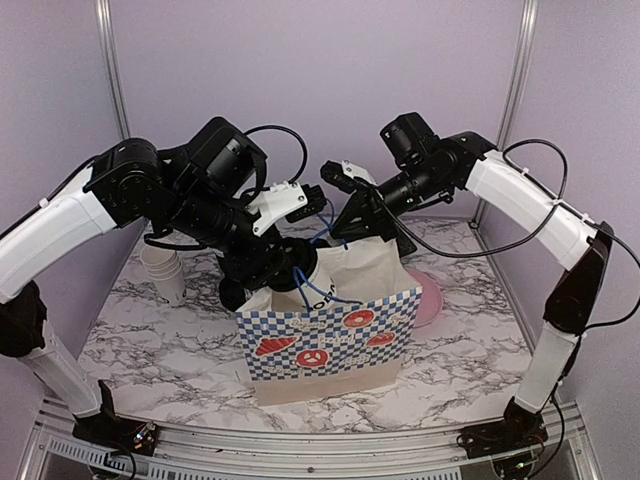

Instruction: Pack the takeout coffee

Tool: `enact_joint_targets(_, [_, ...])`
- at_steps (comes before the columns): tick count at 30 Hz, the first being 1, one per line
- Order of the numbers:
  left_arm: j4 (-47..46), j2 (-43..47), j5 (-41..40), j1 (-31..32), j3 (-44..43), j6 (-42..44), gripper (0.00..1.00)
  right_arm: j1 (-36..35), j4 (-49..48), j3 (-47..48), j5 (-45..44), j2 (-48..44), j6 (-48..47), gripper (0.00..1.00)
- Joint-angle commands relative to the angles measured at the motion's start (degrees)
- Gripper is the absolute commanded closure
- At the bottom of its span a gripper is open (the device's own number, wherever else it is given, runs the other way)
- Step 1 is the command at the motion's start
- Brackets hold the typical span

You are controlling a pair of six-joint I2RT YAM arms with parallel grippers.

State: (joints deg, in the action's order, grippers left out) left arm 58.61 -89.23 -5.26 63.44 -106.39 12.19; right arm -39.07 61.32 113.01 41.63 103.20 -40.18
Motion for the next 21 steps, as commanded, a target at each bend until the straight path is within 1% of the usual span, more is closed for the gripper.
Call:
enact_joint_targets(1, [4.4,-3.8,-0.1,1.2,-3.9,0.4,0.43,-0.4,-0.8,-0.8,-0.4,-3.1,1.9,1.00])
enact_joint_targets(3, [4.6,-5.7,-0.2,1.8,-5.0,0.6,0.43,-0.3,-1.1,-0.5,-0.5,-3.3,2.6,0.89])
enact_joint_targets(6, [4.9,-8.3,-1.2,2.7,-6.4,0.7,0.43,1.0,-1.3,0.3,0.1,-3.7,3.3,0.77])
enact_joint_targets(8, [5.2,-9.9,-1.7,3.3,-7.0,0.7,0.43,3.0,-1.5,1.0,1.9,-3.6,4.0,0.73])
enact_joint_targets(10, [5.3,-11.1,-2.1,4.3,-7.6,0.7,0.44,5.3,-1.5,1.3,4.3,-3.7,4.6,0.67])
enact_joint_targets(12, [5.7,-11.7,-3.1,5.3,-8.2,0.5,0.44,6.6,-1.4,1.0,4.8,-3.9,4.7,0.63])
enact_joint_targets(13, [5.8,-11.7,-3.7,5.5,-8.4,0.4,0.43,6.8,-1.1,0.5,4.6,-4.1,4.2,0.58])
enact_joint_targets(15, [6.1,-11.2,-5.3,5.7,-8.5,0.2,0.43,6.7,-0.9,-0.7,4.9,-4.7,3.5,0.45])
enact_joint_targets(16, [6.3,-10.9,-6.1,5.7,-8.6,0.1,0.43,6.4,-0.6,-1.1,5.0,-4.8,3.2,0.41])
enact_joint_targets(18, [6.6,-9.5,-7.8,5.7,-8.7,-0.1,0.43,4.9,0.8,-1.7,3.9,-4.5,1.7,0.36])
enact_joint_targets(21, [6.9,-8.0,-8.8,5.8,-9.7,-0.4,0.43,1.8,1.8,-2.9,-0.2,-3.8,0.4,0.35])
